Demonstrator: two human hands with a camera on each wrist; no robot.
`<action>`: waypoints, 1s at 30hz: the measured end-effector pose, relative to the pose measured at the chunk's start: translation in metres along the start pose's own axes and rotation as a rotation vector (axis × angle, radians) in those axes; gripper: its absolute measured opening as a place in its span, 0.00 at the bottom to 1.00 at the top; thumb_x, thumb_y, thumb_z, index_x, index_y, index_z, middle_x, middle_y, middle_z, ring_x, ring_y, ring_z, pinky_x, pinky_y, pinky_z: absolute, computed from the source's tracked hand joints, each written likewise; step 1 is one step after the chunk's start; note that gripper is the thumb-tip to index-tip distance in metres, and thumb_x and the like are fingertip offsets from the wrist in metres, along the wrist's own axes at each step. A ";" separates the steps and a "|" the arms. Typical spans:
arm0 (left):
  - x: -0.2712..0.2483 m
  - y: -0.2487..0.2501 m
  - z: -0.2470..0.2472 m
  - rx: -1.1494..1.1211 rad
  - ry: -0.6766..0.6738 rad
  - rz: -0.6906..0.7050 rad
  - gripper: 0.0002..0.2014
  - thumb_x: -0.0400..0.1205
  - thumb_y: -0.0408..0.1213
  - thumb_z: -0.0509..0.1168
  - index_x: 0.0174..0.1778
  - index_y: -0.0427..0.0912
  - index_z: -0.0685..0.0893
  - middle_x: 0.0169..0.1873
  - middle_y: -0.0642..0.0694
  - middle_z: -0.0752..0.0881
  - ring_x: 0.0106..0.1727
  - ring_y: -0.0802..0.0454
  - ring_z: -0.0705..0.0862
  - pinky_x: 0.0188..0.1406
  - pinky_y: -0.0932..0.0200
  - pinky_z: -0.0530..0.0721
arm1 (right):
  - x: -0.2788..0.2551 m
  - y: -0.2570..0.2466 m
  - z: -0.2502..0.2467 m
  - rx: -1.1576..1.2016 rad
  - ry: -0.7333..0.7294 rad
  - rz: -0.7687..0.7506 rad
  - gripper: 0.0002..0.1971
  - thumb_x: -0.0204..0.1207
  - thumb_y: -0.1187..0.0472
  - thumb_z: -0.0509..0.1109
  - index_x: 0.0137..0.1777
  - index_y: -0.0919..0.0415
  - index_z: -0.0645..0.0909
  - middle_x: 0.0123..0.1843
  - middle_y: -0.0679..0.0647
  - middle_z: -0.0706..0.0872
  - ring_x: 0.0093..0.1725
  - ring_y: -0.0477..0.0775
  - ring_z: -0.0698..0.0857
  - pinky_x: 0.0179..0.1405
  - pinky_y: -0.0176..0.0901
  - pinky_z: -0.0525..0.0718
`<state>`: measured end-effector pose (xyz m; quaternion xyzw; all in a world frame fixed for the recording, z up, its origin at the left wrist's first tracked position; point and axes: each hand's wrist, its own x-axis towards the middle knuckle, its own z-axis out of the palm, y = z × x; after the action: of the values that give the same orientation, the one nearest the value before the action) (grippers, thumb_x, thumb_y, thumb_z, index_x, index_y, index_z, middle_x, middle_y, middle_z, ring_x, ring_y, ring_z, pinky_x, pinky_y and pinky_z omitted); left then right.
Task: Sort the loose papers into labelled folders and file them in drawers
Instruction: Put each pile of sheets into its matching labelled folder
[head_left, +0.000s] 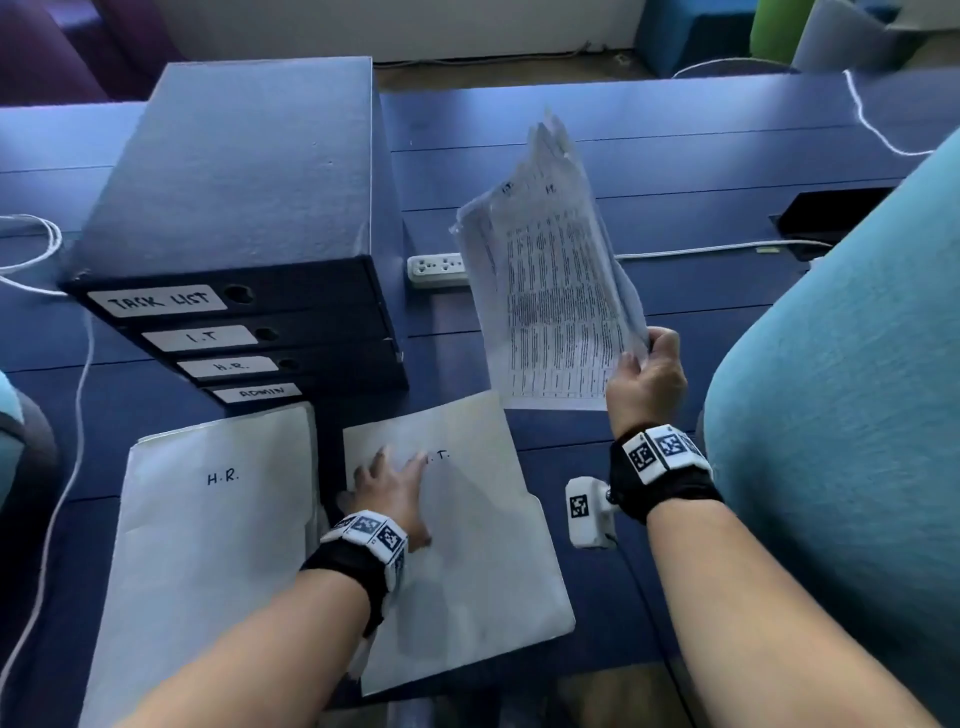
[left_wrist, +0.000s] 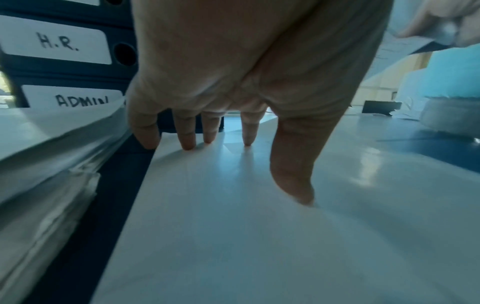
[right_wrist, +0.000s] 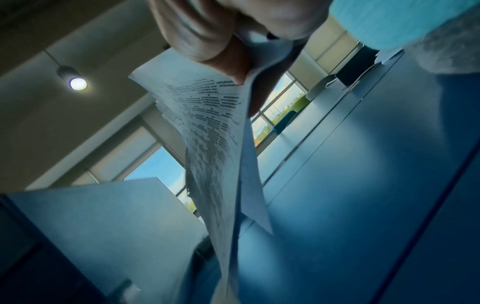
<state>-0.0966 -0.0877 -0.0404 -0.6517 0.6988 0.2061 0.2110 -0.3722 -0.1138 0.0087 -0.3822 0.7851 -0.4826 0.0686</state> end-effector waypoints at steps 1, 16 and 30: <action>0.000 -0.002 -0.003 -0.031 0.001 0.009 0.45 0.68 0.54 0.77 0.78 0.67 0.58 0.81 0.48 0.51 0.78 0.39 0.60 0.69 0.37 0.70 | -0.002 -0.002 -0.007 0.008 0.006 0.002 0.06 0.78 0.68 0.65 0.53 0.60 0.73 0.43 0.51 0.82 0.40 0.56 0.82 0.41 0.45 0.81; -0.020 0.004 -0.046 -1.318 0.056 0.244 0.45 0.77 0.57 0.69 0.85 0.42 0.56 0.81 0.41 0.67 0.79 0.50 0.70 0.76 0.49 0.72 | -0.065 -0.030 -0.065 0.270 -0.047 -0.019 0.07 0.77 0.67 0.68 0.50 0.59 0.73 0.39 0.49 0.79 0.36 0.49 0.79 0.32 0.38 0.78; -0.061 -0.025 -0.061 -1.298 0.526 0.407 0.30 0.77 0.17 0.66 0.59 0.61 0.73 0.55 0.41 0.84 0.56 0.42 0.84 0.60 0.35 0.85 | -0.119 -0.018 -0.063 0.561 -0.669 0.289 0.21 0.73 0.67 0.75 0.61 0.46 0.74 0.59 0.60 0.85 0.59 0.61 0.85 0.60 0.62 0.85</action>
<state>-0.0700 -0.0733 0.0437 -0.5306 0.5709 0.4507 -0.4352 -0.3092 0.0053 0.0255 -0.3702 0.6042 -0.5119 0.4856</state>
